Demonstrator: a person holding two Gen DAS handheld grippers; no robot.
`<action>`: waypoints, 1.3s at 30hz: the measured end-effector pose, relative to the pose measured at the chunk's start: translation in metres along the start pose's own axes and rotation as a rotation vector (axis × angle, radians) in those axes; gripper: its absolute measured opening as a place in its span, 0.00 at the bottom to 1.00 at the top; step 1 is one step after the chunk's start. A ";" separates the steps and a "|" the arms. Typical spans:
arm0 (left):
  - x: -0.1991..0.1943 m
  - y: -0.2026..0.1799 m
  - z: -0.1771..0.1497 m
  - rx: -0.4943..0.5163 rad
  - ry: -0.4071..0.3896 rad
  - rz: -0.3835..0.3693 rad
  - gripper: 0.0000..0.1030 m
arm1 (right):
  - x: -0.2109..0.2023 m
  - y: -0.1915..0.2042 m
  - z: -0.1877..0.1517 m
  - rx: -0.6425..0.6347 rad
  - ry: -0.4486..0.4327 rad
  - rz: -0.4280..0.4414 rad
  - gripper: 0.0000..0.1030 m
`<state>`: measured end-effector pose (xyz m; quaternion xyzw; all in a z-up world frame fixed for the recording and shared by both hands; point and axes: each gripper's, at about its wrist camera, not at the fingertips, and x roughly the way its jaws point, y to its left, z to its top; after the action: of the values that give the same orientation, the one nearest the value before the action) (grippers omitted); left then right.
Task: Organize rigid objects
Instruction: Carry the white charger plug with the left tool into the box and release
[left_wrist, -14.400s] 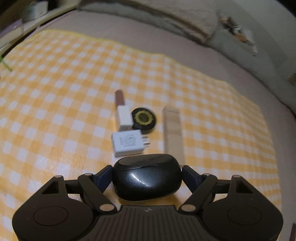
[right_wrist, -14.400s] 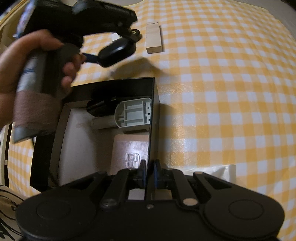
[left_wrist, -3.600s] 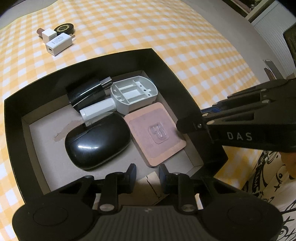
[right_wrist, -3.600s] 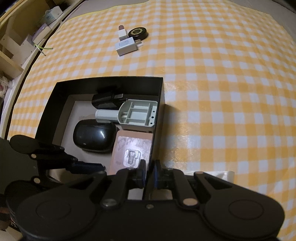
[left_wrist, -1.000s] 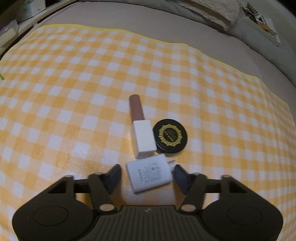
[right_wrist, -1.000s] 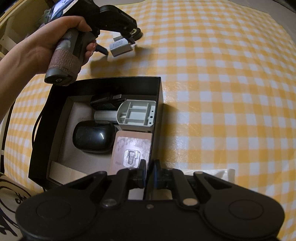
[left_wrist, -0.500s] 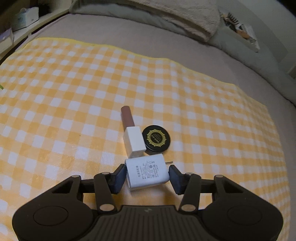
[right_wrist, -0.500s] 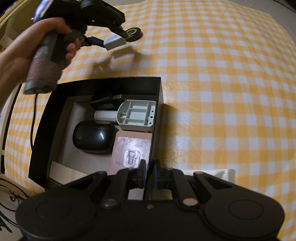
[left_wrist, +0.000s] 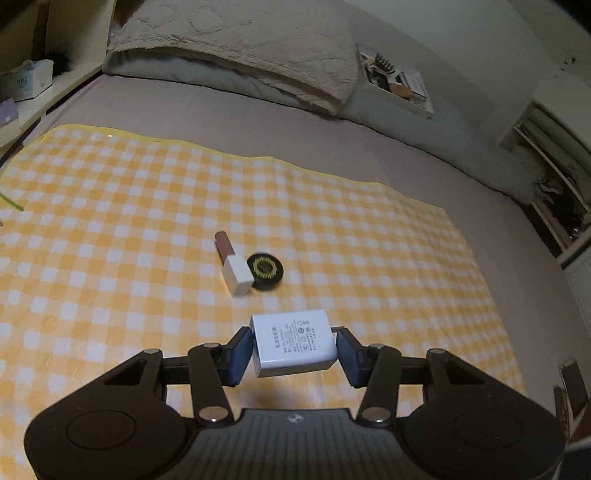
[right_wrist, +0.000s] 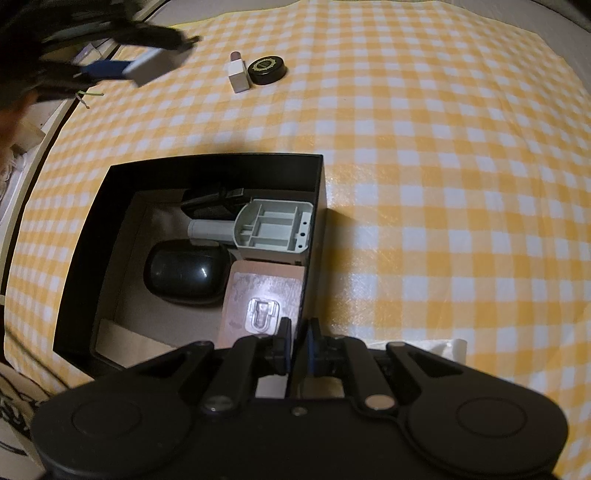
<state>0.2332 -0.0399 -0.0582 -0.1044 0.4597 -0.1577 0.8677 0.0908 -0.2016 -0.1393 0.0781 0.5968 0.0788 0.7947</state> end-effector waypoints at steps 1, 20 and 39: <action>-0.006 0.000 -0.005 0.004 -0.002 -0.006 0.49 | 0.000 0.001 0.001 -0.002 0.000 -0.004 0.08; -0.030 0.005 -0.097 0.066 0.130 0.055 0.47 | 0.000 0.004 0.001 -0.011 -0.006 -0.025 0.07; -0.017 0.008 -0.088 0.034 0.084 0.115 0.63 | -0.001 0.002 -0.001 -0.011 -0.009 -0.030 0.07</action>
<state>0.1521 -0.0289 -0.0966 -0.0563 0.4984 -0.1197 0.8568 0.0897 -0.1995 -0.1382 0.0652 0.5938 0.0699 0.7989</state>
